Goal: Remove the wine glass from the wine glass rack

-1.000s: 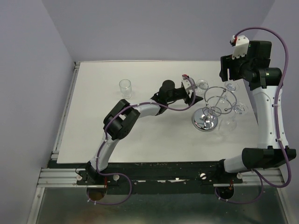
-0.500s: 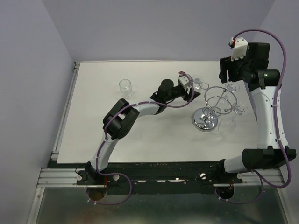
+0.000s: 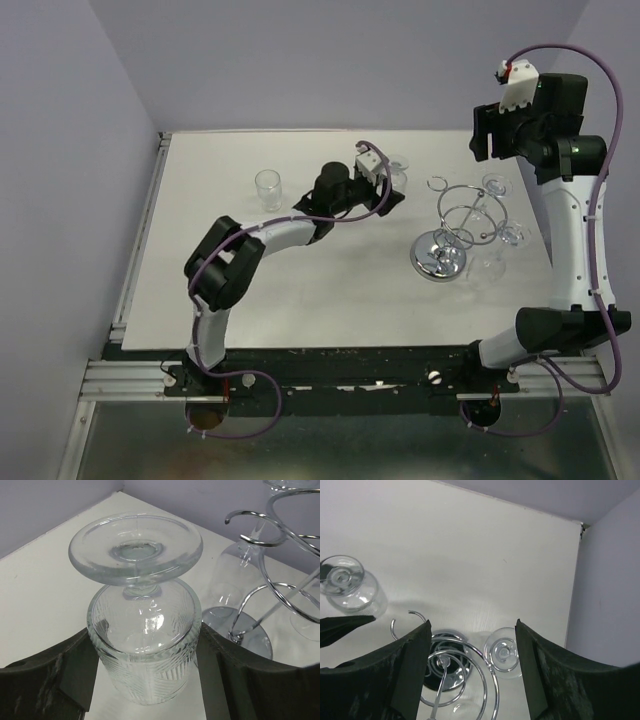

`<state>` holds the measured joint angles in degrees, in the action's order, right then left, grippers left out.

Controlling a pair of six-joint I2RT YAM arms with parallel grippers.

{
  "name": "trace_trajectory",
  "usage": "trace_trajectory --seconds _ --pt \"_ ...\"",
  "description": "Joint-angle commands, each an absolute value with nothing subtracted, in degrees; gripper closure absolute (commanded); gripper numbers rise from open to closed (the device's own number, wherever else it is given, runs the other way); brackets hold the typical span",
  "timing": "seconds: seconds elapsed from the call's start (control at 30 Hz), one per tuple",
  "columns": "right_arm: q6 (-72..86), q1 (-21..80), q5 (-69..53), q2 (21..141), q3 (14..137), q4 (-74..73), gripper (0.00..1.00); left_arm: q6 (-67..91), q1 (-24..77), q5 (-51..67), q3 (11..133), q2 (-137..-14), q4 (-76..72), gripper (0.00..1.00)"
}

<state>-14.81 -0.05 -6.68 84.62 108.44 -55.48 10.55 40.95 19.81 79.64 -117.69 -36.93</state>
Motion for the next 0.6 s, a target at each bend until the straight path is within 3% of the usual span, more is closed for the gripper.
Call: trace_trajectory --seconds 0.0,0.13,0.33,0.43,0.57 --pt "-14.1 0.0 -10.4 87.1 115.6 -54.1 0.24 5.0 38.9 23.2 73.7 -103.2 -30.7 1.00" --pt "-17.3 0.0 -17.4 88.2 118.0 -54.8 0.18 -1.4 34.9 30.7 69.3 -93.1 -15.3 1.00" --pt "-20.0 1.5 -24.3 85.0 109.8 -48.3 0.14 -13.0 29.9 38.0 73.0 -83.7 18.7 1.00" --pt "-22.8 4.7 -23.8 80.5 101.1 -39.8 0.16 -15.9 29.0 38.3 74.4 -80.3 31.5 1.00" --pt "-27.7 12.6 -21.0 69.7 83.3 -20.5 0.16 -12.7 25.9 38.5 70.9 -73.8 33.5 1.00"
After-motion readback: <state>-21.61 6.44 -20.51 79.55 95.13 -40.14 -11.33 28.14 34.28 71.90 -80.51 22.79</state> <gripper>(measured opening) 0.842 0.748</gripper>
